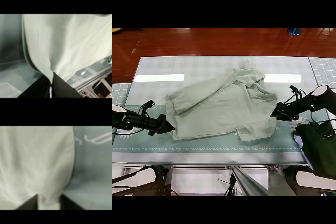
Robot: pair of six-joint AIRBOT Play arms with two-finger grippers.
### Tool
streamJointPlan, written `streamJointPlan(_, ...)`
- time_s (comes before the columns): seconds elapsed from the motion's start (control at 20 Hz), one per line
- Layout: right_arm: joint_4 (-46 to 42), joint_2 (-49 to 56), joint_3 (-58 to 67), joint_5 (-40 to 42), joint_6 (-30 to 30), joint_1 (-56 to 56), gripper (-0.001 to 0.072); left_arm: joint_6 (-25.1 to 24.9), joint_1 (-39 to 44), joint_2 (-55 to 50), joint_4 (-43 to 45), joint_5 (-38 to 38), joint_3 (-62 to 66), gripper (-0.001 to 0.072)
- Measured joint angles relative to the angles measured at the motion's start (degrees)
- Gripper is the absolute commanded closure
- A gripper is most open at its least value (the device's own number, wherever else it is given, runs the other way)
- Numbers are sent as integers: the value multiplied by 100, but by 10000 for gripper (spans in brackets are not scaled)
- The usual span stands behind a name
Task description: Fold the shirts.
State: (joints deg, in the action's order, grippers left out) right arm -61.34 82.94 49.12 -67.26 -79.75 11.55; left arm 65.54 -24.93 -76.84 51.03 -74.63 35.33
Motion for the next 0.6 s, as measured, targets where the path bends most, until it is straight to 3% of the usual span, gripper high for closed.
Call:
streamJointPlan(0.05, -57, 13, -13, 142, -94, -114, 672, -39, 0, 7, -72, -2, 0, 674)
streamJointPlan(0.1, -50, 9, -17, 166, -140, -195, 687, -81, 0, 24, -149, -4, 4, 675)
streamJointPlan(0.35, 9, -625, 442, 118, 223, -313, 688, -267, 0, 577, -802, -157, 579, 675)
streamJointPlan(0.6, 188, -2144, 2050, 192, 518, -306, 689, -313, 0, 1991, -1790, -249, 2485, 675)
